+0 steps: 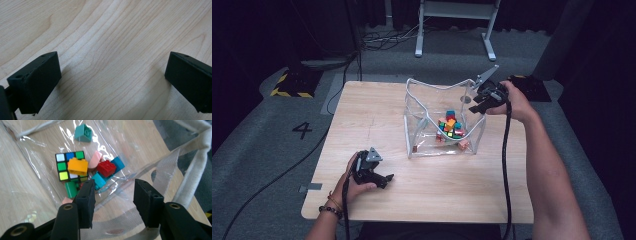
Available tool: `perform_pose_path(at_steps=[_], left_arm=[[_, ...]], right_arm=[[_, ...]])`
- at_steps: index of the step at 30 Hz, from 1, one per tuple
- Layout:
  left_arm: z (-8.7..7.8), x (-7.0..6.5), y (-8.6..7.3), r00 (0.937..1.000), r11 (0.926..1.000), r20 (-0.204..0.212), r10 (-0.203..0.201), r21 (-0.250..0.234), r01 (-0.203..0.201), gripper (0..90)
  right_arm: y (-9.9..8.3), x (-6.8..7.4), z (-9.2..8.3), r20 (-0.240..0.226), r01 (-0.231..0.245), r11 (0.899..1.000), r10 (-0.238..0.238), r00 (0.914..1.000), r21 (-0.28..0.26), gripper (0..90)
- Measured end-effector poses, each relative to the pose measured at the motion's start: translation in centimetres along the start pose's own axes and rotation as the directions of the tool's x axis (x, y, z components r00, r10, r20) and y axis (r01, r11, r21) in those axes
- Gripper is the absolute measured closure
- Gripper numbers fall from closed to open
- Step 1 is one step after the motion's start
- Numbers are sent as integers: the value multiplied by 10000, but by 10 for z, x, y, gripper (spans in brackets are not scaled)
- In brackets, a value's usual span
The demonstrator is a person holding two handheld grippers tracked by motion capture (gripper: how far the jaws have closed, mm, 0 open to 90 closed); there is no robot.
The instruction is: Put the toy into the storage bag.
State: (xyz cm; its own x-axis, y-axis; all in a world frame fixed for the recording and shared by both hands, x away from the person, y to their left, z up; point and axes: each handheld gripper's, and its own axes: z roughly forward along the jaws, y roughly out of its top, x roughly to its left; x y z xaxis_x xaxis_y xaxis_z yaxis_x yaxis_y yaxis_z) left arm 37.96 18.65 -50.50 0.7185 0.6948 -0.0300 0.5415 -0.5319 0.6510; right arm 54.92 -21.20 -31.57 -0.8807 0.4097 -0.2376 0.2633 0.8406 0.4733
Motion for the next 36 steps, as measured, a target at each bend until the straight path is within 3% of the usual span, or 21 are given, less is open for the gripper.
perform_pose_path(at_steps=[4, 13, 14, 16, 17, 19, 20, 23, 36], left_arm=[[0, 0, 0, 10000, 10000, 10, -7, -3, 7, 6], [0, 0, 0, 10000, 10000, -13, -2, 0, 2, 6], [0, 0, 0, 10000, 10000, 3, -5, -4, 5, 6], [0, 0, 0, 10000, 10000, -21, 2, -1, -2, 6], [0, 0, 0, 10000, 10000, -16, -1, 0, 1, 6], [0, 0, 0, 10000, 10000, -17, 0, -3, 0, 6], [0, 0, 0, 10000, 10000, -16, -1, -3, 1, 6], [0, 0, 0, 10000, 10000, -19, 0, 0, 0, 6], [0, 0, 0, 10000, 10000, -16, -4, -2, 4, 6]], right_arm=[[-3, 2, 1, -21, -111, 9987, 110, 9999, -491, 510], [-4, 12, -2, 508, -673, 9867, 755, 9958, -1482, 416], [-4, 16, -4, 748, -893, 9791, 1044, 9917, -1826, 374], [-4, 17, -5, 801, -947, 9757, 1124, 9904, -1975, 371], [-5, 18, -6, 799, -1334, 9640, 1553, 9846, -2300, 341], [-6, 17, -7, 792, -1354, 9595, 1593, 9841, -2471, 340], [-7, 19, -8, 704, -1687, 9492, 1937, 9785, -2657, 340], [-8, 21, -9, 1013, -1700, 9448, 2052, 9735, -2801, 339], [-19, 33, -26, 1220, -1930, 9194, 2472, 9612, -3427, 321]])
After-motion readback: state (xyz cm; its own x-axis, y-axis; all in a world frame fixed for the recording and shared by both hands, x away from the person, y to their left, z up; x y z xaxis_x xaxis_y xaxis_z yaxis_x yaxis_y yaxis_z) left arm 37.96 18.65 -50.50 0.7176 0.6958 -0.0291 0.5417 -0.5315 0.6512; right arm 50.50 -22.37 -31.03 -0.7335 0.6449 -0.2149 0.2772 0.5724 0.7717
